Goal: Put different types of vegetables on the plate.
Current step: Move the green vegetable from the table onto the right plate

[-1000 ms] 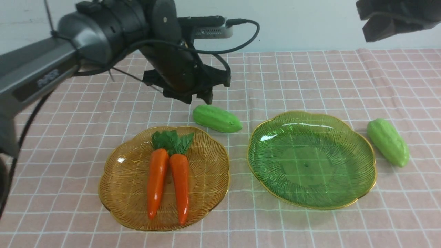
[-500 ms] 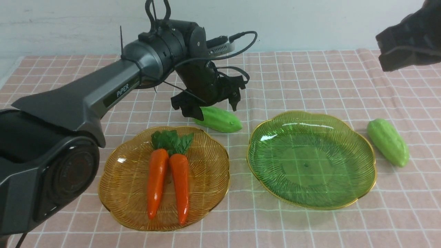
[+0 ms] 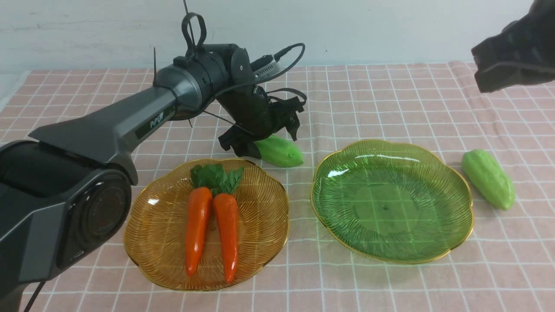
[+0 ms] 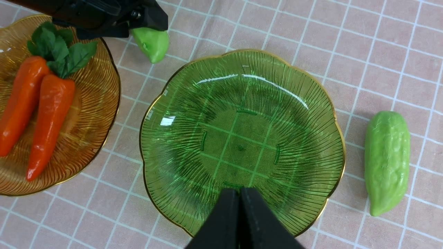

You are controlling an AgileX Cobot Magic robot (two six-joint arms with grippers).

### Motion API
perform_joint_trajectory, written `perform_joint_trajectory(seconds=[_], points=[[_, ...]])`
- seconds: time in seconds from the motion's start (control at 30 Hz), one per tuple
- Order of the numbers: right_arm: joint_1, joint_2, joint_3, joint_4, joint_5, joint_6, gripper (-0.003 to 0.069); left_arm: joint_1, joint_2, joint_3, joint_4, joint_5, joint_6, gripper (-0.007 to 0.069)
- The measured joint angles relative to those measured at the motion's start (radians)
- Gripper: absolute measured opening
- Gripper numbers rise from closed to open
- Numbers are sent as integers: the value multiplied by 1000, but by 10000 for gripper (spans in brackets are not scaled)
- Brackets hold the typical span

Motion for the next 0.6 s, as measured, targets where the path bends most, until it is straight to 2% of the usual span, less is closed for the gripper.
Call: perform_joint_trajectory(seconds=[0.17,0.23,0.33,0.4,0.5,0.6], points=[[0,0,0,1,0,-1,-15,10,19,-2,-7,-29,2,575],[0,0,0,1,0,-1,-15,13,24,-2,-7,-34,23,520],[0,0,0,-2,0,-1,-15,13,24,-18,-8,-16,73,389],[0,0,0,-15,0,-1,-15,13,25,-60,-7,17,125,342],[-1,0,0,-72,0,9,-15,13,18,-134,-6,63,197,335],[-52,0,0,-169,0,61,-15,12,-10,-226,-6,152,270,332]])
